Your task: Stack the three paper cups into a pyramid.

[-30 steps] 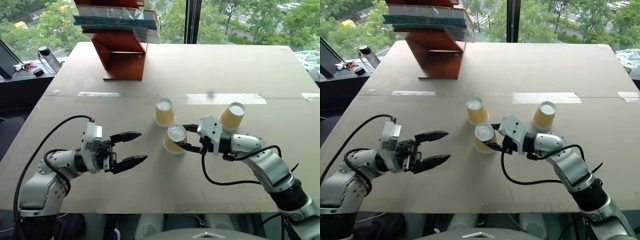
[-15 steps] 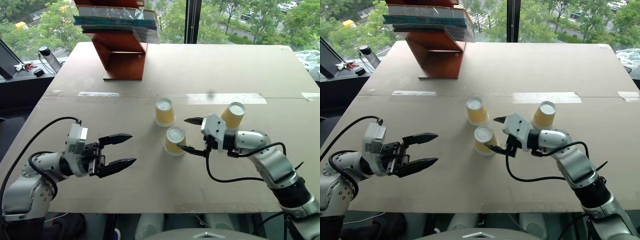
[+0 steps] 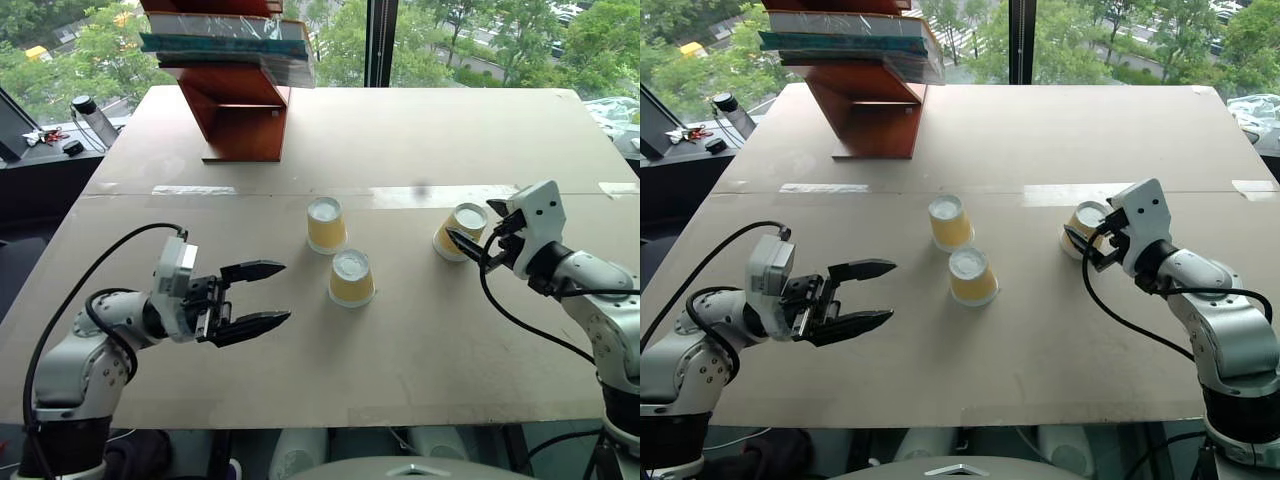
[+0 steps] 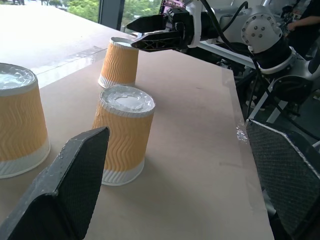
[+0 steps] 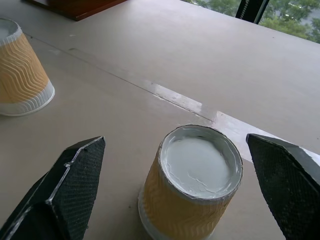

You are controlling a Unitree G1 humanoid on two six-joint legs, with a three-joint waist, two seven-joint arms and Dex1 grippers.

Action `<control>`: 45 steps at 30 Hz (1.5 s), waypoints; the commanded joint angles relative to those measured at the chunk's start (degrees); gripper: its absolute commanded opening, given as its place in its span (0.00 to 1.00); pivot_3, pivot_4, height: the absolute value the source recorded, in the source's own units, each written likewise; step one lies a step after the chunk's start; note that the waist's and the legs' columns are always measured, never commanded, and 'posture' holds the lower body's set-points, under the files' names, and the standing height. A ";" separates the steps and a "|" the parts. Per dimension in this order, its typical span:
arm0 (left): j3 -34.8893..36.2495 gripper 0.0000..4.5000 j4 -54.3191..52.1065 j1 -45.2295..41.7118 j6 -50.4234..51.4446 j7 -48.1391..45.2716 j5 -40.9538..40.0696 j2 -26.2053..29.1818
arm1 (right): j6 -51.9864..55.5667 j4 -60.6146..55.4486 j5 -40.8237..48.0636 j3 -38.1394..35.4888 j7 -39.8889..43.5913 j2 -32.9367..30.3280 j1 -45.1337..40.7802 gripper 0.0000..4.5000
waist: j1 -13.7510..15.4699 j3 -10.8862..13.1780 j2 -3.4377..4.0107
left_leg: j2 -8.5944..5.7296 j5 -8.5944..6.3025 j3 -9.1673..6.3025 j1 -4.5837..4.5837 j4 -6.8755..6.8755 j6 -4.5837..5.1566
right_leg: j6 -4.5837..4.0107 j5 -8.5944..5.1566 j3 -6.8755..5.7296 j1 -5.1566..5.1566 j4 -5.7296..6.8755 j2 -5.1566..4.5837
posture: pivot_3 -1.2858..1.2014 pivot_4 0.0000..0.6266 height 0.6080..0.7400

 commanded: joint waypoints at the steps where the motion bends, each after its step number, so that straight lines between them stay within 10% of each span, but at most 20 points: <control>1: 0.38 1.00 -0.03 -0.69 -0.57 -1.12 -0.78 0.37 | -1.36 1.15 -1.23 -0.11 -1.92 0.51 -1.58 0.99 | 0.12 0.00 0.00 | -0.01 0.00 0.01 0.00 0.00 0.00 | 0.00 0.00 0.01 0.00 0.00 -0.01 | 0.52 0.24 1.00; 12: 1.35 1.00 -1.15 0.75 -0.47 -0.65 -1.06 0.36 | -4.20 8.39 -2.37 0.07 -3.42 3.32 -2.74 0.99 | 0.18 0.00 0.01 | 0.00 0.00 0.01 -0.02 0.00 0.00 | 0.00 0.00 0.00 -0.01 -0.02 -0.01 | 0.52 0.24 1.00; 19: 1.51 1.00 -1.15 1.07 -0.63 -0.55 -1.06 0.31 | -7.20 9.17 -2.38 0.27 -1.68 2.71 -1.70 0.50 | 0.18 0.00 0.01 | 0.00 0.00 0.02 -0.02 0.00 0.00 | 0.00 0.00 0.00 -0.01 -0.02 -0.01 | 0.52 0.24 1.00; 32: 1.78 1.00 0.34 2.03 -1.75 -1.52 -0.32 0.55 | -4.95 -13.06 8.63 5.95 12.35 -5.80 8.03 0.50 | 0.15 0.01 0.02 | 0.04 0.00 -0.05 -0.02 -0.01 0.00 | 0.01 0.00 -0.04 0.00 -0.02 0.00 | 0.52 0.24 1.00; 45: 1.85 1.00 0.40 2.07 -1.73 -1.65 -0.37 1.20 | -11.58 -7.90 0.97 15.56 11.06 -4.12 9.17 0.50 | 0.30 0.01 0.01 | 0.01 0.00 -0.04 -0.02 0.05 0.00 | 0.01 0.00 -0.04 0.02 -0.03 -0.02 | 0.52 0.24 1.00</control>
